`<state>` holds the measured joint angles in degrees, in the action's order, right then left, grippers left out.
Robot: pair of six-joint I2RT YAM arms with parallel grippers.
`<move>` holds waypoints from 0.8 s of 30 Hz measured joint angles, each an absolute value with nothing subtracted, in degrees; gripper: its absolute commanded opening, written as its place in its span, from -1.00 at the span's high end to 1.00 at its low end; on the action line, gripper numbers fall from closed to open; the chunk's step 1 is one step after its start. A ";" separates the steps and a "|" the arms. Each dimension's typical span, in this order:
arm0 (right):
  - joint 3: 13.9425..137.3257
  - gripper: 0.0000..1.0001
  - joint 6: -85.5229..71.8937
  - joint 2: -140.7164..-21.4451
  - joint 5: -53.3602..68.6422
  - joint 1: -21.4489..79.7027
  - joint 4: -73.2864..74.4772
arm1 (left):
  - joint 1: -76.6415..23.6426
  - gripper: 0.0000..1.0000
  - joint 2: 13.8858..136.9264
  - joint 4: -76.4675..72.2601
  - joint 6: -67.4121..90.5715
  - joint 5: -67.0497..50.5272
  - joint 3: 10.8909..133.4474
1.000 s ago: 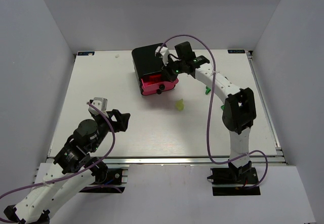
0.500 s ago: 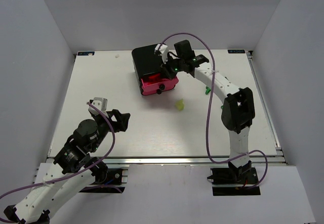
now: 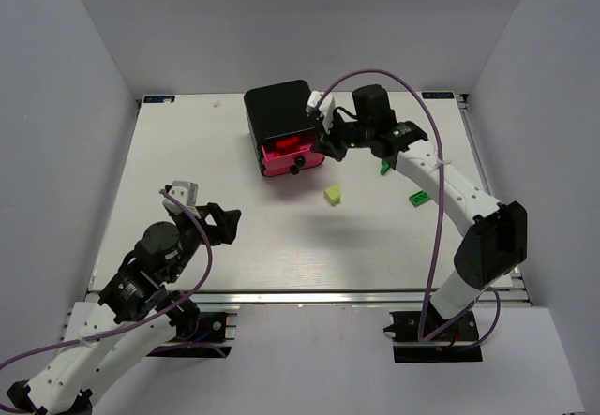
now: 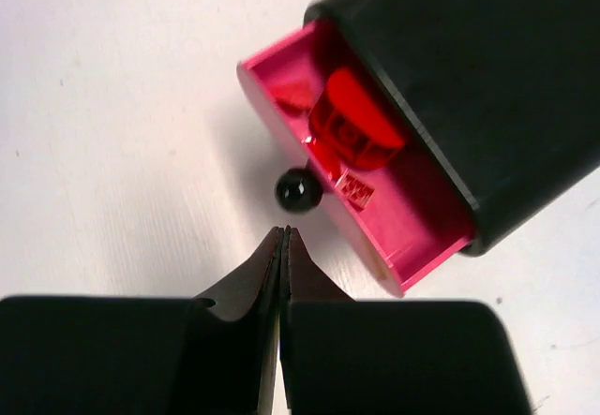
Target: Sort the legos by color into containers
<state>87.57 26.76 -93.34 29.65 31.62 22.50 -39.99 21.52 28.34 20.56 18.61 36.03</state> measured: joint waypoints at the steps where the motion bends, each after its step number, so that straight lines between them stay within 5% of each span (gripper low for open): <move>1: 86.63 1.00 27.55 -93.21 29.80 31.62 22.55 | -39.99 -0.75 21.52 28.32 20.56 18.59 36.03; 24: 93.30 1.00 30.33 -110.24 18.09 31.75 21.93 | -39.99 -0.75 21.52 28.32 20.56 18.13 36.03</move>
<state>93.30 30.33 -110.24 18.09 31.75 21.93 -39.99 21.52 28.32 20.56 18.13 36.03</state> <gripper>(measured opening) 0.013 0.869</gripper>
